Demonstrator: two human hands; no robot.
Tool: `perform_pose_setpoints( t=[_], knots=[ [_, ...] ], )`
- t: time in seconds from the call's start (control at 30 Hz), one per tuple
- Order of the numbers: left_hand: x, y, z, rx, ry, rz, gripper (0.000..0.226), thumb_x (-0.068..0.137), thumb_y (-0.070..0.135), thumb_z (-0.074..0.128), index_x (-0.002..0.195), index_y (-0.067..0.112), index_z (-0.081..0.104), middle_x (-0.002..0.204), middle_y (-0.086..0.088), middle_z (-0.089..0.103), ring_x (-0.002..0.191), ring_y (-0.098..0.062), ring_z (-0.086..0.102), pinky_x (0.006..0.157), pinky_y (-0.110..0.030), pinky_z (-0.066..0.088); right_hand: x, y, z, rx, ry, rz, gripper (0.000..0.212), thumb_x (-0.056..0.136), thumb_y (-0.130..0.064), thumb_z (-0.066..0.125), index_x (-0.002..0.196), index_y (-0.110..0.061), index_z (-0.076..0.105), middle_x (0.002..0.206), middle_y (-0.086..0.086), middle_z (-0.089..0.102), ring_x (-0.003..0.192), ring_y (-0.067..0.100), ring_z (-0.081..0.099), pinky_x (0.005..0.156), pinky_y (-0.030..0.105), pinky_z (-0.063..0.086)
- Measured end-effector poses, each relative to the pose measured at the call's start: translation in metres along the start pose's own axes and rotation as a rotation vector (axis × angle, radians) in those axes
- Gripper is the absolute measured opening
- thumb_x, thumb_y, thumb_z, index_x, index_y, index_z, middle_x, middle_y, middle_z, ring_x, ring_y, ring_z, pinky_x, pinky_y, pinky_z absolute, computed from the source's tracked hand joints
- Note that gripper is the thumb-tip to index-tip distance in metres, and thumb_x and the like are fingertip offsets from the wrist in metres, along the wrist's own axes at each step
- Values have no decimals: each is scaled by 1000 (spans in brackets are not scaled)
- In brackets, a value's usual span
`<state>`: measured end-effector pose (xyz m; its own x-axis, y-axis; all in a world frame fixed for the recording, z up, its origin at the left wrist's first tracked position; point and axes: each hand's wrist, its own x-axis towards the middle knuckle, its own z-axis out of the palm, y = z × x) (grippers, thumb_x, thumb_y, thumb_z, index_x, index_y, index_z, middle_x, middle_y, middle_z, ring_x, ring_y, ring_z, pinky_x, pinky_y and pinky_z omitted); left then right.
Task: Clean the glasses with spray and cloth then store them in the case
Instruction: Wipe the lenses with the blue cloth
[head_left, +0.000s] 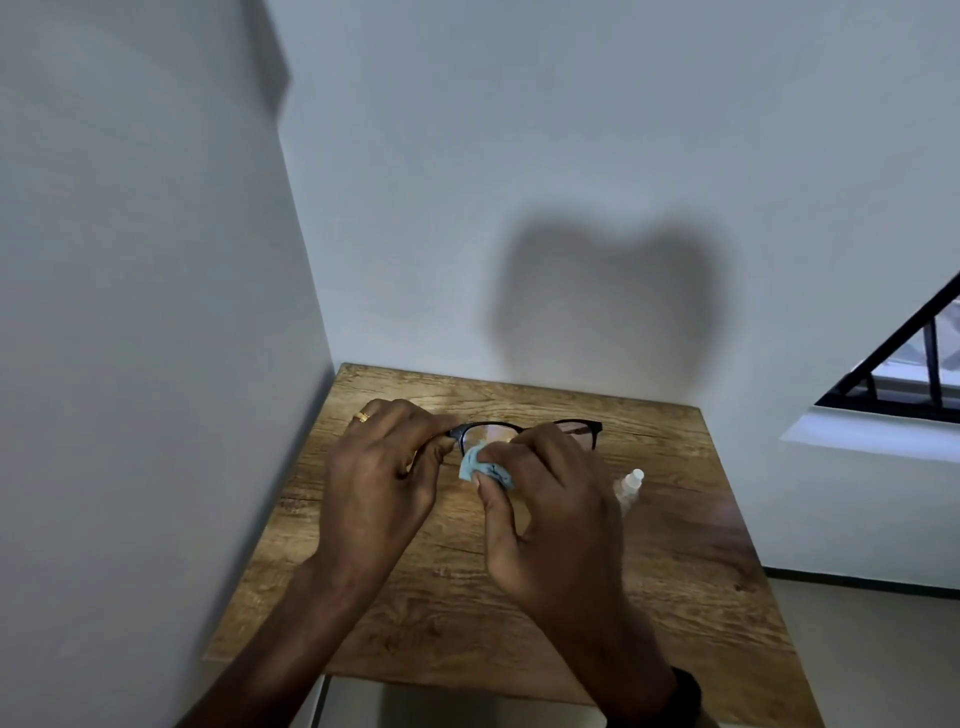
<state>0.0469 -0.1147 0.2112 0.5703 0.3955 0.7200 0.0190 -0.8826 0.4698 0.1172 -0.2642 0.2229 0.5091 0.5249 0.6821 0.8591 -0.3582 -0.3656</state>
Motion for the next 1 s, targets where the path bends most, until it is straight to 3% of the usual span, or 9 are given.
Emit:
perform_pose_setpoints(
  t=[0.13,0.33,0.57,0.8,1.0],
  knots=[
    [-2,-1,-1,6,-3,1,13,85,9,74,95,13,81,83,3,72,78,-13,64,71,-22,46,-3,7,-7,-19,-11,41,17,82,-20,69,97,-12,72,94,2,65,85,18,61,68,41,52],
    [-4,0,1,-1,-3,8,15,84,6,73,96,12,80,85,1,73,80,-16,65,70,-30,49,7,8,-7,-38,52,55,18,82,-17,71,98,-11,72,93,3,65,83,16,60,67,38,50],
    [-6,0,0,-9,-23,11,15,87,11,70,97,13,80,84,4,71,80,-13,63,72,-24,46,-4,5,-6,14,-52,-9,16,88,-19,68,103,-14,72,94,0,63,84,12,54,67,38,49],
    [-8,4,0,-30,-56,11,26,81,-4,80,99,14,80,86,4,71,82,-11,62,72,-22,47,2,9,-6,-36,8,28,16,87,-16,69,102,-13,72,94,2,64,83,14,56,67,38,49],
    [-9,1,0,-18,-41,-1,20,82,-2,76,96,12,80,84,1,72,79,-18,64,72,-24,46,-6,1,-7,-4,-155,-10,20,90,-25,60,105,-18,72,96,-2,62,83,13,56,71,34,47]
  ],
)
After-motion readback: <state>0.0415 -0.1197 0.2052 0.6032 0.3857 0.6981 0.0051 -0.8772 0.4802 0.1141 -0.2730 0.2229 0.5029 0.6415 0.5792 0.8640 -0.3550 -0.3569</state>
